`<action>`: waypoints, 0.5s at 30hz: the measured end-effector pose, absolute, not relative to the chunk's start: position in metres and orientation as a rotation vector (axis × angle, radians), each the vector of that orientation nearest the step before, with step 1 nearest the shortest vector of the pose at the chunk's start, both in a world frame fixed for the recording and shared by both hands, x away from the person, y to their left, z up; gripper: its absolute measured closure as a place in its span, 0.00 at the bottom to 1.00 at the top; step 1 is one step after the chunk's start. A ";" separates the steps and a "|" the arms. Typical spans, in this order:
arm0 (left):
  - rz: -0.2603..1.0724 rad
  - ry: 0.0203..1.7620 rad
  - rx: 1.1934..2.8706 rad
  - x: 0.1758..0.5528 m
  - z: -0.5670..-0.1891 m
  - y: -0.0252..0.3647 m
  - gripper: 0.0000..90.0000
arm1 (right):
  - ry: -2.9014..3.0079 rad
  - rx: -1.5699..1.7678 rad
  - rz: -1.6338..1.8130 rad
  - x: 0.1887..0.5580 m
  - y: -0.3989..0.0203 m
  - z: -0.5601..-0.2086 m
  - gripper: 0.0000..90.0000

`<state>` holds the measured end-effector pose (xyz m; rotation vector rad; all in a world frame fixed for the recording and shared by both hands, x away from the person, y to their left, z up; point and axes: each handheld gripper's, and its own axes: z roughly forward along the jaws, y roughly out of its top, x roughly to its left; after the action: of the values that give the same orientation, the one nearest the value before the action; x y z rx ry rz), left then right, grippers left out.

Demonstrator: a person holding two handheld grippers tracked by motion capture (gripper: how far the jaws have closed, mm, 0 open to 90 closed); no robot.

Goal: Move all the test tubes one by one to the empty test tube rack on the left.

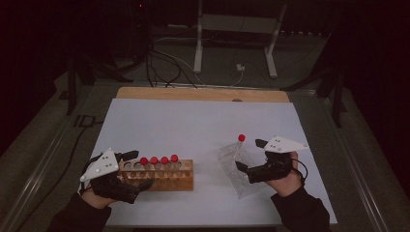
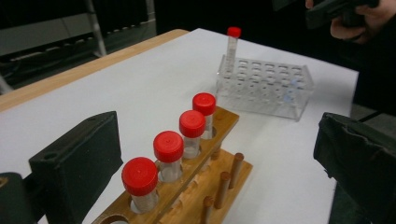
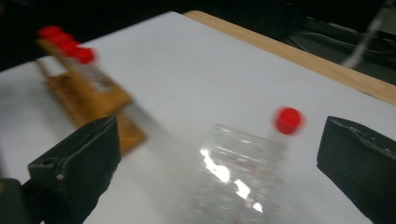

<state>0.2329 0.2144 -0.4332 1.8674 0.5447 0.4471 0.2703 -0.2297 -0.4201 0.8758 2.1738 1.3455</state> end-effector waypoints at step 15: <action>0.440 0.547 1.865 0.235 -0.436 0.215 0.02 | 2.196 1.032 1.183 0.328 -0.235 -0.469 0.38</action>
<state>0.2346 0.2152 -0.4361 1.8653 0.5474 0.4399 0.3275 -0.2353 -0.4691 1.0316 2.1962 1.1828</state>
